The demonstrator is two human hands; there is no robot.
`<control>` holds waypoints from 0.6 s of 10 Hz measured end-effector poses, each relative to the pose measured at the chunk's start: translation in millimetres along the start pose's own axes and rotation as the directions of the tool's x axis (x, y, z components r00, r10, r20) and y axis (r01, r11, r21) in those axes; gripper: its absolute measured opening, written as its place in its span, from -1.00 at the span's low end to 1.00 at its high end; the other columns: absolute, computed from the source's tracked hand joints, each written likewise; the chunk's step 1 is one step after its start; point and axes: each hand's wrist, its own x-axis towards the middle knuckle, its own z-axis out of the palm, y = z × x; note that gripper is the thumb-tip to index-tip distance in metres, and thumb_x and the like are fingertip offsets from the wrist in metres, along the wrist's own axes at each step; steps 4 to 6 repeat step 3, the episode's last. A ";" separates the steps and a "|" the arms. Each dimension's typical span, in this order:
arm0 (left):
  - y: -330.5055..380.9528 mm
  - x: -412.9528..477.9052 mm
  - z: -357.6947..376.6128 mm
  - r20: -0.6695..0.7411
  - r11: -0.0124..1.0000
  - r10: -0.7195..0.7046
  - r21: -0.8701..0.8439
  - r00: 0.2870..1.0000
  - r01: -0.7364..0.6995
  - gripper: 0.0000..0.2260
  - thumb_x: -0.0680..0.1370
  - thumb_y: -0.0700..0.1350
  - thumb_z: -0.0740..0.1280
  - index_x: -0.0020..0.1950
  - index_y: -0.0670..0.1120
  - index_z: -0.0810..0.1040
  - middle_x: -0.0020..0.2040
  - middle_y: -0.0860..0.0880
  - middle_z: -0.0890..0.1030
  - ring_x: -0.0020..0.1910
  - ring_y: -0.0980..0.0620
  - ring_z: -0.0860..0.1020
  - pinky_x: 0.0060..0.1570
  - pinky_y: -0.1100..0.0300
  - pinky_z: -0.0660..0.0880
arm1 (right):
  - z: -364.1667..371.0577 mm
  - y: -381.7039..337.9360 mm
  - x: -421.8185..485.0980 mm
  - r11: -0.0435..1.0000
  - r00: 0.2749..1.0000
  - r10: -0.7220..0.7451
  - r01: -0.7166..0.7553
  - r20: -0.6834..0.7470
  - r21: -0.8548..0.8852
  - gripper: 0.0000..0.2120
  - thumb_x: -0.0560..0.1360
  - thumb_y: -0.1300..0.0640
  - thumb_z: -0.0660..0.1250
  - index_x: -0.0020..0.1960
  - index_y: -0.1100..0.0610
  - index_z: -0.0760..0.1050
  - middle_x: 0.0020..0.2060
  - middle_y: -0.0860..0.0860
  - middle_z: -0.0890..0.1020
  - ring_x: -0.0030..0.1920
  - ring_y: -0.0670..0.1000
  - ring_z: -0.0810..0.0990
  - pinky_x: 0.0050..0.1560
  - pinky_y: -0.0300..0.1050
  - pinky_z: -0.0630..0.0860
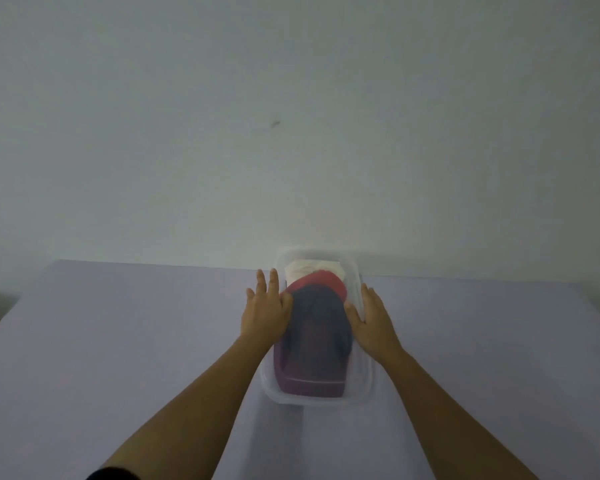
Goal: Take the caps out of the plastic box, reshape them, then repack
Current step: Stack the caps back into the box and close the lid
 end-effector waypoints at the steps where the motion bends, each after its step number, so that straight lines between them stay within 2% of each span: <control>1: 16.7 4.7 -18.8 0.009 0.996 0.056 0.069 0.998 -0.057 -0.51 0.63 -0.06 0.05 0.55 -0.09 0.02 0.57 -0.13 0.03 0.53 -0.18 0.04 0.48 -0.13 0.08 | -15.4 -25.3 7.9 0.995 0.997 -0.064 0.066 0.035 -0.071 -0.43 0.61 -0.08 0.01 0.52 0.14 -0.03 0.53 0.10 0.02 0.52 0.06 0.00 0.50 -0.03 -0.02; 2: 55.2 -11.0 -74.9 -0.027 0.971 0.168 0.179 0.986 -0.160 -0.51 0.63 -0.04 0.00 0.54 -0.12 0.03 0.56 -0.15 0.03 0.52 -0.24 0.02 0.45 -0.14 0.12 | -62.6 -98.5 -3.9 0.962 0.984 -0.174 0.163 -0.031 -0.220 -0.47 0.62 -0.06 -0.07 0.53 0.11 -0.05 0.54 0.07 -0.02 0.53 0.07 -0.04 0.50 0.01 -0.03; 3: 76.8 -21.4 -112.3 -0.028 0.937 0.246 0.263 0.969 -0.230 -0.51 0.62 -0.02 -0.05 0.54 -0.13 0.00 0.57 -0.16 0.01 0.52 -0.29 -0.02 0.43 -0.15 0.14 | -93.2 -136.6 -12.1 0.919 0.960 -0.271 0.238 -0.065 -0.313 -0.49 0.62 -0.05 -0.10 0.52 0.11 -0.04 0.54 0.08 -0.02 0.53 0.08 -0.05 0.50 0.04 -0.02; 6: 76.8 -21.4 -112.3 -0.028 0.937 0.246 0.263 0.969 -0.230 -0.51 0.62 -0.02 -0.05 0.54 -0.13 0.00 0.57 -0.16 0.01 0.52 -0.29 -0.02 0.43 -0.15 0.14 | -93.2 -136.6 -12.1 0.919 0.960 -0.271 0.238 -0.065 -0.313 -0.49 0.62 -0.05 -0.10 0.52 0.11 -0.04 0.54 0.08 -0.02 0.53 0.08 -0.05 0.50 0.04 -0.02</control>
